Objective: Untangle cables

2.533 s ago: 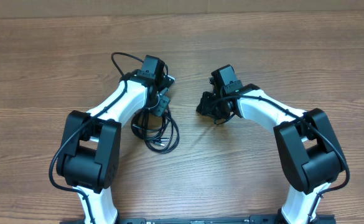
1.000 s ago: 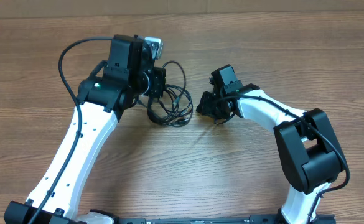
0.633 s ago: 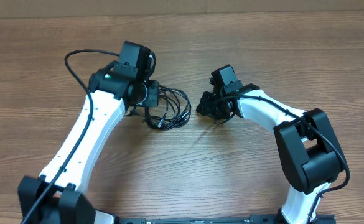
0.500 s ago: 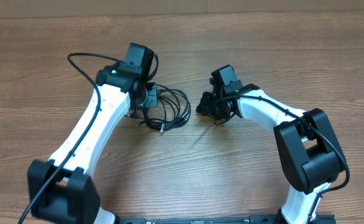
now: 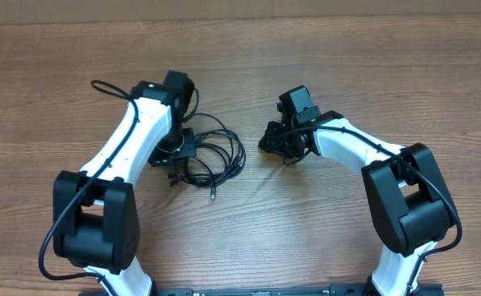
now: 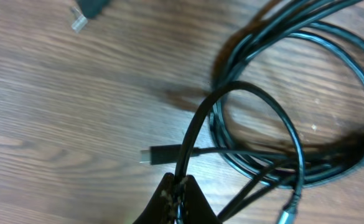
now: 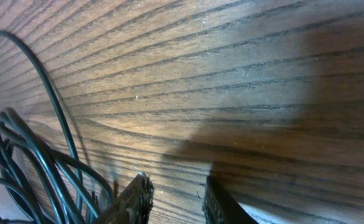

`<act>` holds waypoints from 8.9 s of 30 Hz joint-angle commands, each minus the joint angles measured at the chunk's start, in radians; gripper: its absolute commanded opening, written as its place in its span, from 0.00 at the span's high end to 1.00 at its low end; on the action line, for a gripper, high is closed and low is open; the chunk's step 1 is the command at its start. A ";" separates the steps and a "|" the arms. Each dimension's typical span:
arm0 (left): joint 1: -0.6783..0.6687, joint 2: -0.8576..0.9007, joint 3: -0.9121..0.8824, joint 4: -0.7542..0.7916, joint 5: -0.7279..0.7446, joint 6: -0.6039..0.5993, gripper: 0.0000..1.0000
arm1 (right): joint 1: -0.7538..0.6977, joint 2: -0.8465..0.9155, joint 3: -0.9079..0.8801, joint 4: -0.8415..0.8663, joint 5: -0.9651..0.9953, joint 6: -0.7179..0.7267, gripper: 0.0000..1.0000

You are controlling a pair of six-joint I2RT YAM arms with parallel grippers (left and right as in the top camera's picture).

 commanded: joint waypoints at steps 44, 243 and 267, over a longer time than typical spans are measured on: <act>0.401 -0.003 0.209 0.066 0.770 -0.208 0.91 | 0.001 0.009 -0.010 0.003 -0.005 -0.007 0.56; -0.094 0.252 0.084 0.166 0.254 0.008 0.28 | 0.011 0.126 0.373 -0.566 0.222 -0.035 0.52; -0.058 0.145 -0.008 0.112 0.156 -0.038 0.26 | 0.014 0.204 0.317 -0.425 0.280 -0.112 0.51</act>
